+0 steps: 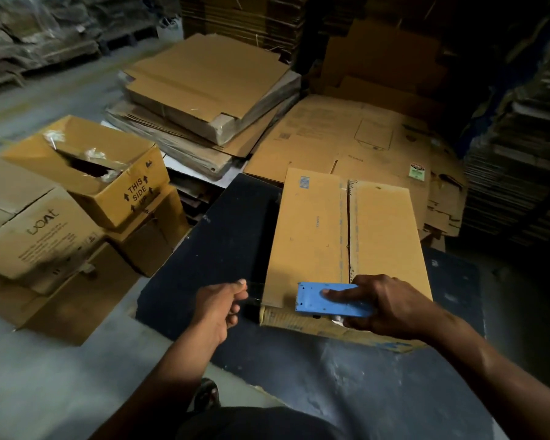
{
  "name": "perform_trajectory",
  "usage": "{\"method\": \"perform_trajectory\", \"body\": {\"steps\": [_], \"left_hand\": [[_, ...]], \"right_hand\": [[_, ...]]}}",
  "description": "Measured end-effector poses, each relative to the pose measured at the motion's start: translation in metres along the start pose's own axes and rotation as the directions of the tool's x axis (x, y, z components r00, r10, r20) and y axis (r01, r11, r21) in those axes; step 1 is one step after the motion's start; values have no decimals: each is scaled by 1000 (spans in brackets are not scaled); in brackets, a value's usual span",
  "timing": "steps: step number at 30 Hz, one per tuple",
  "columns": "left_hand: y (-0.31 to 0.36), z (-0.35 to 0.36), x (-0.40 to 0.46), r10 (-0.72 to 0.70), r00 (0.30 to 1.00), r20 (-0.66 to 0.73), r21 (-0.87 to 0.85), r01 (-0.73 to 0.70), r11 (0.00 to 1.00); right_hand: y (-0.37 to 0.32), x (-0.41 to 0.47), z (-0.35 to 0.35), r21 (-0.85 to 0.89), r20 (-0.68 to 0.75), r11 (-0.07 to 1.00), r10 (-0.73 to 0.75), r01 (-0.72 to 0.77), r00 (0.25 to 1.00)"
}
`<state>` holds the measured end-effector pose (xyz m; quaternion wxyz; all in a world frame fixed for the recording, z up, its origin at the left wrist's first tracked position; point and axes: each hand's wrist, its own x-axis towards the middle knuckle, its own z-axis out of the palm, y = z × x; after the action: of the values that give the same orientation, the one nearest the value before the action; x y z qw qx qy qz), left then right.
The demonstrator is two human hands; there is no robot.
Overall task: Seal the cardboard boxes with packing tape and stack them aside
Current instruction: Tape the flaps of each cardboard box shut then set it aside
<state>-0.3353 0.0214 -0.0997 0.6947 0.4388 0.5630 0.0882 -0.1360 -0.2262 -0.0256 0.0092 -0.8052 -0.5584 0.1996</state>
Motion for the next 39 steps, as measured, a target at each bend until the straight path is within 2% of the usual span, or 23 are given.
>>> {"method": "perform_trajectory", "body": {"steps": [7,12,17,23,28,31,35,39], "left_hand": [[-22,3,11,55,994,-99,9,-54,998],[-32,0,23,61,993,-102,27,-59,998],[-47,-4,40,105,990,-96,128,-92,988],[-63,-3,63,66,998,-23,167,-61,984],[-74,4,75,16,996,82,177,-30,984],[-81,3,82,-68,987,148,193,39,980],[-81,0,91,-162,962,220,219,113,969],[-78,0,91,-156,961,228,218,106,970]], "right_hand": [[-6,21,11,-64,82,998,18,-12,996],[-8,27,9,-50,109,998,47,-42,993],[-17,35,7,-74,128,996,53,-43,990],[-33,48,4,-196,162,980,64,-31,985],[-38,59,-5,-201,228,977,122,-76,966],[-43,60,-7,-209,244,973,149,-98,958],[-49,60,-5,-209,215,966,198,-153,956],[-58,61,-4,-226,148,953,239,-203,960]]}}
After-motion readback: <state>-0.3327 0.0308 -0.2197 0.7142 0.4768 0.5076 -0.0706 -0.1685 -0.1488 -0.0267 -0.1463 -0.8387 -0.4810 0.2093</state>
